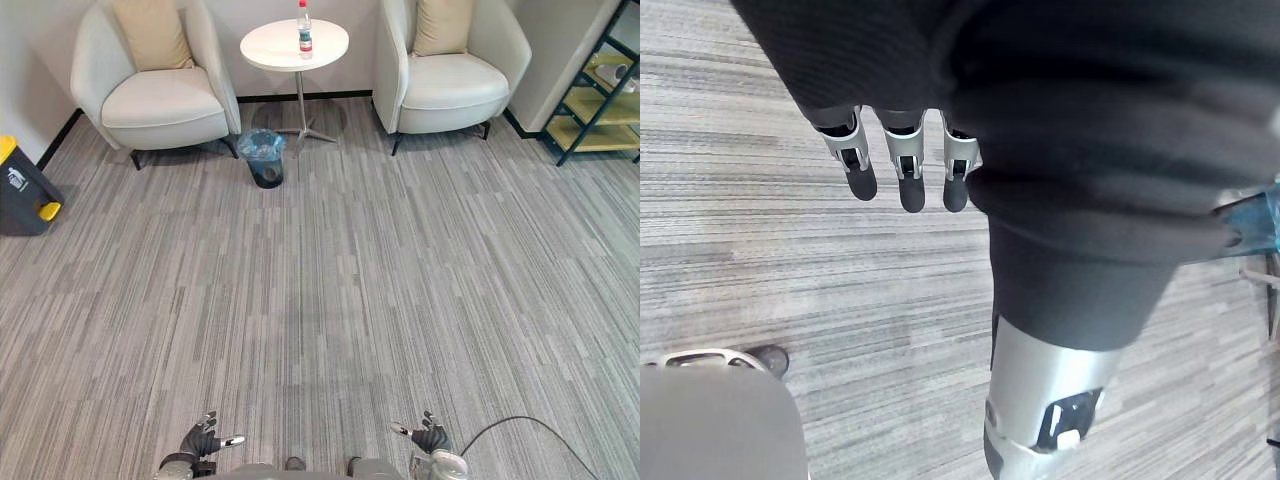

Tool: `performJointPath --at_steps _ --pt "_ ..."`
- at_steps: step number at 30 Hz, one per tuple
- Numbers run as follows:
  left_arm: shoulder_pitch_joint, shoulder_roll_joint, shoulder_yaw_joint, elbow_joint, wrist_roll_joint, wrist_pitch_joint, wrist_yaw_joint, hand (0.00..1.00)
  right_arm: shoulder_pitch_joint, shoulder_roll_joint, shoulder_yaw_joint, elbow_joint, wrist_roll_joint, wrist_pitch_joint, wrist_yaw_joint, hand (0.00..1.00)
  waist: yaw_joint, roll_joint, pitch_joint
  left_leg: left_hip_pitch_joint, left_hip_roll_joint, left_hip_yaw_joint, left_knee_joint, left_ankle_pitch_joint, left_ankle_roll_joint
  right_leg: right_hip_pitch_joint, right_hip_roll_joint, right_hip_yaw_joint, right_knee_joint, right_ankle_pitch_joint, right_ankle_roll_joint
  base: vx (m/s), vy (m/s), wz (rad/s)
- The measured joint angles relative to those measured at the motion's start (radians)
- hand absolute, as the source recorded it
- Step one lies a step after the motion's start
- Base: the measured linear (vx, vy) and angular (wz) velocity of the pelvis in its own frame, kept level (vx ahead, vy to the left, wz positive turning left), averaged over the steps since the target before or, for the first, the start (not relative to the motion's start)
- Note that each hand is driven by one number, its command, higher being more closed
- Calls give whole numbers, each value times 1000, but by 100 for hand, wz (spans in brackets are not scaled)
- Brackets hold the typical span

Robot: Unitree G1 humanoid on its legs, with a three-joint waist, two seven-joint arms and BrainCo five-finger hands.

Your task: Gather rubbish on tea table into small bin, then transfer packed bag to large trash can.

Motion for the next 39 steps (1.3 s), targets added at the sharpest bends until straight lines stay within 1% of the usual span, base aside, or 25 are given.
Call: performJointPath --at_steps 2,4,6,8,9,10,11,12,13,16,17,18,20,23,26,28,29,30,31,33,35,36,37,38,39 --pt "-5 8 -11 0 -3 0 0 0 8 6 5 0 0 1 0 0 -1 -10 11 33 -11 -3 -2 -15 9 -52 -36 -41 167 1 1 116 48 7" --pt "-17 19 -19 3 -9 1 0 0 8 5 18 -1 0 1 3 0 -10 -21 28 83 -25 -25 -2 -39 27 -141 -104 -125 333 -60 -24 227 17 20" --pt "-17 19 -19 4 -13 2 0 0 2 -1 35 -1 -1 1 3 0 -21 -19 30 94 -13 -39 -3 -46 20 -166 -110 -155 313 -77 -44 177 -22 25" --pt "-20 14 -18 10 -13 2 -1 0 -9 -11 37 -1 -3 0 4 0 -39 2 43 113 26 -51 -3 -54 7 -204 -97 -189 217 -74 -55 291 -104 28" --pt "-25 4 -18 12 -13 2 -1 0 -23 -24 45 -2 -5 0 4 0 -50 19 55 130 54 -55 -4 -57 0 -223 -84 -194 142 -57 -64 358 -155 22" --pt "-26 0 -18 13 -14 1 -2 0 -25 -33 61 -2 -5 0 4 0 -52 21 56 143 69 -56 -5 -62 -24 -230 -69 -178 25 12 -67 323 -140 16" --pt "-24 3 -18 14 -14 0 -2 0 -15 -32 68 -2 -5 -1 4 0 -50 14 55 145 64 -57 -5 -64 -37 -230 -71 -163 -35 66 -71 365 -199 13" --pt "-25 7 -14 19 -15 1 -3 0 -8 -30 74 -2 -4 -2 4 0 -52 -7 51 167 66 -62 1 -85 -71 -230 -81 -156 -39 159 -113 322 -198 7" --pt "-25 -2 -12 27 -15 2 -2 0 -8 -36 74 0 -4 -1 4 0 -51 10 49 182 91 -66 14 -94 -87 -228 -71 -167 0 137 -142 412 -283 9" --pt "-38 -23 -5 26 -15 0 -3 0 -18 -54 74 4 -4 -1 5 0 -52 53 53 31 182 -95 379 -62 -153 -154 -12 -198 -70 94 -181 504 -362 8" --pt "-35 -37 17 23 -21 0 -6 0 -9 -59 82 19 2 1 4 0 -52 60 73 -77 264 -110 689 -29 -167 -17 33 -218 -175 98 -196 437 -236 13" --pt "-36 -36 26 17 -23 0 -5 0 -6 -60 84 23 2 1 4 0 -49 62 75 -93 286 -99 767 -32 -164 36 43 -220 -209 99 -198 516 -280 11" --pt "-39 -39 44 12 -33 -2 -4 0 -7 -56 84 25 6 0 3 0 -41 38 87 -137 317 -43 880 -38 -152 140 51 -212 -281 99 -201 279 -148 -14" --pt "-50 -48 50 -6 -35 -14 -3 0 -40 -68 81 28 11 -3 0 0 -18 42 88 -269 313 34 836 -52 -136 202 50 -158 -355 104 -207 301 -66 -49" --pt "-70 -52 69 -9 -41 -22 -1 0 -58 -52 71 29 10 -2 -2 0 7 23 104 -329 203 21 511 -53 -124 269 12 -119 -414 104 -206 380 108 -40" --pt "-69 -53 67 -10 -42 -20 1 0 -61 -51 72 29 9 -2 -4 0 7 25 106 -325 113 -35 155 49 -122 312 -11 -92 -451 77 -164 346 192 -36" --pt "-66 -54 66 -9 -42 -20 2 0 -59 -52 74 29 9 -2 -4 0 9 33 105 -325 107 -42 96 71 -126 317 -6 -82 -454 65 -146 366 259 -43" --pt "-65 -51 70 -5 -44 -20 2 0 -50 -42 82 30 8 -1 -4 0 18 33 104 -325 107 -67 96 162 -76 337 -4 -66 -449 29 -130 393 263 -39" --pt "-68 -39 72 -13 -43 -21 2 0 -39 -23 87 30 8 -1 -3 0 29 10 94 -334 79 -80 152 164 -47 351 -28 -48 -430 -7 -113 423 239 -32" --pt "-72 -17 76 -23 -44 -22 1 0 -23 -10 106 32 3 -1 0 0 33 -38 83 -360 48 -72 250 101 0 326 -75 -36 -321 -68 -97 475 176 -11" --pt "-72 -9 75 -21 -43 -17 1 0 -28 -8 106 33 0 -1 4 0 33 -51 77 -336 35 -54 266 45 10 225 -103 23 -83 -75 -60 530 221 -14" --pt "-72 -6 73 -21 -44 -15 1 0 -30 -8 112 33 -2 -1 5 0 32 -53 76 -313 29 -48 266 24 15 172 -113 55 44 -52 12 378 173 -17" --pt "-67 -1 66 -20 -43 -14 1 0 -32 -6 120 33 -4 -1 6 0 31 -55 76 -277 21 -50 266 -1 27 122 -123 85 187 -17 126 603 199 -5" --pt "-65 6 54 -6 -44 -9 1 0 -29 2 117 36 -12 -1 7 0 31 -54 76 -209 14 -50 262 -31 47 62 -118 87 379 -32 133 423 79 4" --pt "-65 10 44 -1 -45 -8 2 0 -29 4 113 35 -12 -2 9 0 29 -53 77 -177 11 -50 251 -40 50 43 -121 74 428 -44 110 621 89 9"
